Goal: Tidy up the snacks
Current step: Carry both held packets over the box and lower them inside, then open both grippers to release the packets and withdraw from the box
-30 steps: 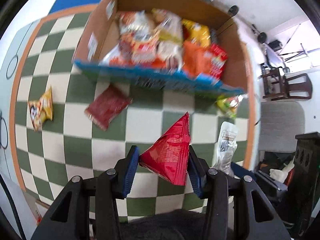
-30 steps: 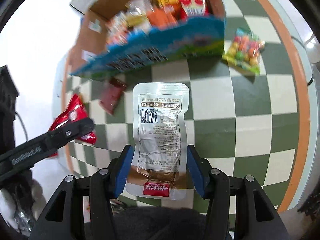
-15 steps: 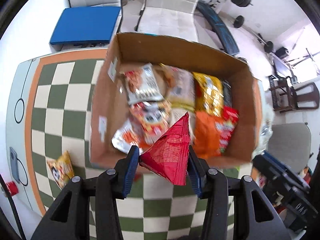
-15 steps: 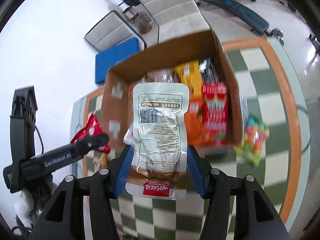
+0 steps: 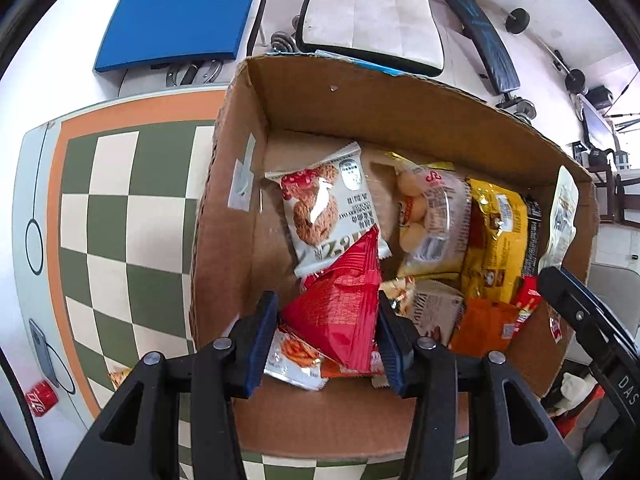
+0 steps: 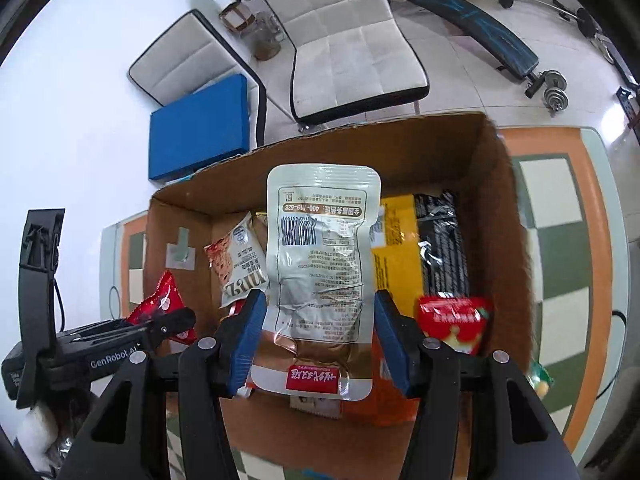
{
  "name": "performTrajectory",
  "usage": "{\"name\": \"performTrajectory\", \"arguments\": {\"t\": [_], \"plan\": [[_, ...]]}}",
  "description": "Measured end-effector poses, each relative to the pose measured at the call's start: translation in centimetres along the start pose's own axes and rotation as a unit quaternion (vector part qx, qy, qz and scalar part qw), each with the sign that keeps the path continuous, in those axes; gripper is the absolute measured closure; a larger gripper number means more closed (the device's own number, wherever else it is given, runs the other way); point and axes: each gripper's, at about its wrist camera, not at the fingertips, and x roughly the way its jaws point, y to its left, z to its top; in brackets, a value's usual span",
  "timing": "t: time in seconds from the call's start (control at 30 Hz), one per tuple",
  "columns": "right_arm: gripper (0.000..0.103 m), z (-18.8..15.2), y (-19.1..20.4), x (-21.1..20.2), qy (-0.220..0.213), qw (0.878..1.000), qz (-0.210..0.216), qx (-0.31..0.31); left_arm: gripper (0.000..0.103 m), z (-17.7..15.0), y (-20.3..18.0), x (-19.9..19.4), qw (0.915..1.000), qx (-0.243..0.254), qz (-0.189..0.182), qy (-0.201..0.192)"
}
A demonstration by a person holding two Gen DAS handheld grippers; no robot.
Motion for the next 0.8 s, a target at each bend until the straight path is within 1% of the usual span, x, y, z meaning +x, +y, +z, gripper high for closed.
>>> {"name": "performTrajectory", "arguments": {"t": [0.13,0.17,0.2,0.23,0.27,0.3,0.47,0.63,0.7,0.8], "plan": [[0.043,0.9,0.7,1.7,0.016,1.0,-0.013,-0.007,0.057,0.5,0.1,0.6,0.9999,0.0,-0.007,0.012],[0.041,0.9,1.1,1.8,0.019,1.0,-0.016,-0.011,0.053,0.5,0.0,0.7,0.9999,0.002,-0.003,0.012],[0.036,0.9,1.2,2.1,0.024,0.999,-0.022,-0.015,0.042,0.6,0.0,0.7,0.9999,0.002,0.0,0.012],[0.018,1.0,1.3,2.3,0.03,0.999,-0.03,-0.018,0.032,0.7,0.0,0.6,0.9999,0.003,-0.001,0.013],[0.012,1.1,1.4,2.7,0.039,0.998,-0.04,-0.019,0.013,0.7,0.0,0.6,0.9999,0.003,-0.005,0.014],[0.012,1.1,1.5,2.8,0.041,0.998,-0.041,-0.02,0.01,0.7,0.0,0.5,0.9999,0.002,-0.005,0.012],[0.012,1.2,1.6,2.1,0.035,0.998,-0.044,-0.019,0.01,0.6,0.4,-0.4,0.9999,-0.005,-0.01,0.001],[0.012,0.7,1.8,0.5,0.024,0.998,-0.046,-0.021,0.01,-0.3,0.3,-2.5,0.9997,0.001,-0.018,-0.018],[0.011,0.3,2.0,-0.2,0.018,0.999,-0.045,-0.022,0.01,-1.3,0.1,-3.9,0.9992,0.011,-0.012,-0.037],[0.011,-0.9,1.8,-2.2,0.012,0.999,-0.031,-0.015,0.01,-3.7,-0.5,-6.3,0.9966,0.022,-0.006,-0.079]]}}
